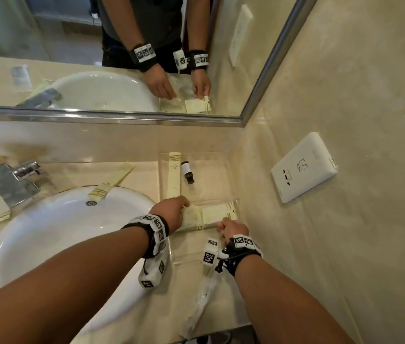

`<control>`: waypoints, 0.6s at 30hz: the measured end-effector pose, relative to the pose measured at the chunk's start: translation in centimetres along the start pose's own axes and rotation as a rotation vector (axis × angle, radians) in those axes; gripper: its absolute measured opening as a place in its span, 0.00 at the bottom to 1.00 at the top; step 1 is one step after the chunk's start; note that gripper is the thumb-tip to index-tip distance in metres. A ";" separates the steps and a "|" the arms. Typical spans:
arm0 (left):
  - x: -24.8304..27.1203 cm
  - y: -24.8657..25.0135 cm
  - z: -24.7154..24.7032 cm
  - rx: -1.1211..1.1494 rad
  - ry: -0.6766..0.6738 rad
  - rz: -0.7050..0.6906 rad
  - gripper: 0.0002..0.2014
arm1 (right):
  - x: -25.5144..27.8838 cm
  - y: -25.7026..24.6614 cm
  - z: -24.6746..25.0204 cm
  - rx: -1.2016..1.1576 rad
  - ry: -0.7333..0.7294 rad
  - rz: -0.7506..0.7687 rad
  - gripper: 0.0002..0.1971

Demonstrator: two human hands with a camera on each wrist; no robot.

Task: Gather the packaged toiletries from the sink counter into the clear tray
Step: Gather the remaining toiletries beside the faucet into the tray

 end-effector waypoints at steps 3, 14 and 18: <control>-3.5 1.2 -1.7 -0.020 -0.026 0.015 0.18 | -3.3 -0.9 1.7 0.019 0.003 0.003 0.10; -3.7 0.3 -2.7 -0.326 -0.171 -0.047 0.30 | -3.6 -0.3 0.9 0.127 -0.036 0.002 0.15; -3.6 -0.1 -3.3 -0.462 -0.153 -0.110 0.29 | -3.6 -0.5 1.1 0.121 -0.036 0.008 0.16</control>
Point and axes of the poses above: each hand's wrist, its own x-axis away from the middle knuckle, its own z-axis out of the back of the hand, y = z × x, the point moved 1 cm from there along -x, towards the middle knuckle, and after that the axes turned 11 degrees about -y, right-handed, at the moved point
